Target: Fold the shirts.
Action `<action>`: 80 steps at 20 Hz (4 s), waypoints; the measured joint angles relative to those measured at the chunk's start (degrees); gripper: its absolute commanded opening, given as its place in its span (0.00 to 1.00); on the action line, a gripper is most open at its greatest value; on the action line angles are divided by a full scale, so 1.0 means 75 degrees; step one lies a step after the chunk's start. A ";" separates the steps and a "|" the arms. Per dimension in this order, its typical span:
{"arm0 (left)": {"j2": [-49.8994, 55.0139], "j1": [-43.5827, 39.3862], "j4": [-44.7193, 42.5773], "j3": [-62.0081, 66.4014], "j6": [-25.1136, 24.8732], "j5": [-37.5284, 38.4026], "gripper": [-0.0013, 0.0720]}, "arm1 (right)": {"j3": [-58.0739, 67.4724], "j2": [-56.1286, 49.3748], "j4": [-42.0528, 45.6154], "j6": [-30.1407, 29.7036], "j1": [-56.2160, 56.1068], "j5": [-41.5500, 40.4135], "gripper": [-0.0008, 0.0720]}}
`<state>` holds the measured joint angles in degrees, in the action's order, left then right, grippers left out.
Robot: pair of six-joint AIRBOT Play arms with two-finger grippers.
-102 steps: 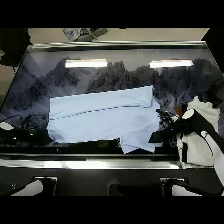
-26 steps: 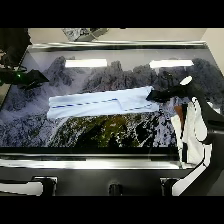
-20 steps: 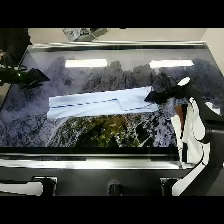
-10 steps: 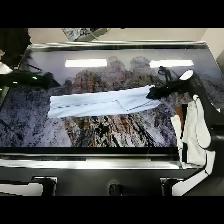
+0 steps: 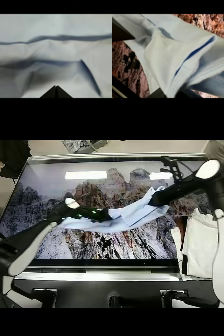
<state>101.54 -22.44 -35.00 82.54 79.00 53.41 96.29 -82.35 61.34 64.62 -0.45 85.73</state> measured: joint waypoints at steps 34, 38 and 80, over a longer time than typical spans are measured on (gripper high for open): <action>-0.4068 0.3899 -0.1606 0.0341 -0.0510 0.1460 0.07 | 0.0000 -0.3159 -0.3783 -0.0230 -0.3083 -0.3485 0.96; -0.4092 0.4042 -0.1891 0.0076 -0.0624 0.1486 0.07 | -0.0006 -0.2404 -0.1769 0.0219 -0.1883 -0.2448 0.93; -0.4077 0.4436 -0.2084 -0.0026 -0.1343 0.1486 0.08 | 0.1201 0.1172 -0.1151 0.1262 0.6851 0.1658 0.09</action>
<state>70.96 10.83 -50.63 82.35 68.93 64.55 105.30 -73.56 52.71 74.08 50.94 98.17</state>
